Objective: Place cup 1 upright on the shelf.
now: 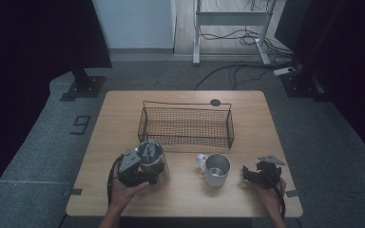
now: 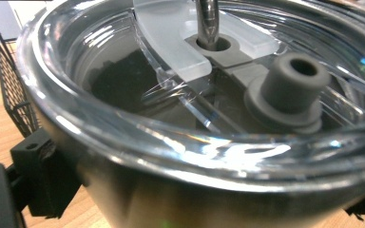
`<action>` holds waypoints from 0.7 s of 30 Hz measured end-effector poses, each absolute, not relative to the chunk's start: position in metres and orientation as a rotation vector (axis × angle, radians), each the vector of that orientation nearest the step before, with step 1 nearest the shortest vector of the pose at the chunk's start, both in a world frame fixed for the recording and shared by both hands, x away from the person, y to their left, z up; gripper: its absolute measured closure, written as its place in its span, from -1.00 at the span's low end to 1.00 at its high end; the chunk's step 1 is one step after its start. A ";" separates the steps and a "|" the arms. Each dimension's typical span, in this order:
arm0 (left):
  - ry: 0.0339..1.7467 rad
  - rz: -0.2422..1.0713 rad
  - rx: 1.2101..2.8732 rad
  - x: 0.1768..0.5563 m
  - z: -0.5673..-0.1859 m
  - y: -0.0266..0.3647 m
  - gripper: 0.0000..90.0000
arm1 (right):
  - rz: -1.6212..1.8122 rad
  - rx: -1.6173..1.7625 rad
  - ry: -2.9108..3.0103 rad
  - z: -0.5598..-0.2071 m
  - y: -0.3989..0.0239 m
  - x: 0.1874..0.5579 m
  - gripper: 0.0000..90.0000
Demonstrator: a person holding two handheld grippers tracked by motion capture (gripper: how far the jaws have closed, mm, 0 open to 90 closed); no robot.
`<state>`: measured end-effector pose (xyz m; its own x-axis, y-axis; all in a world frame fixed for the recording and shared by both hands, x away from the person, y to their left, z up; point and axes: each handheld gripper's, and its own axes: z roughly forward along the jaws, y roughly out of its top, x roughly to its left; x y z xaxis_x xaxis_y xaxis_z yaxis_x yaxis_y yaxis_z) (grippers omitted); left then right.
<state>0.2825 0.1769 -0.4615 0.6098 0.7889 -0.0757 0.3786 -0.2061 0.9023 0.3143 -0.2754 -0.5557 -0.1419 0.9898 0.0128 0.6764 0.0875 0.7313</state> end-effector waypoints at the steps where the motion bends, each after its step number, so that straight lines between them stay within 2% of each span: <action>1: 0.949 0.501 1.814 0.283 -0.461 0.177 -0.91 | 0.828 1.635 1.876 -0.556 -0.275 0.314 -0.81; 21: 0.943 0.501 1.793 0.293 -0.437 0.177 -0.91 | 0.828 1.635 1.871 -0.556 -0.276 0.314 -0.78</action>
<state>0.2934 0.1773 -0.4367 0.6091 0.7886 -0.0847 0.3708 -0.1887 0.9093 0.3141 -0.2755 -0.5557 -0.1389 0.9902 0.0120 0.6746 0.0858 0.7332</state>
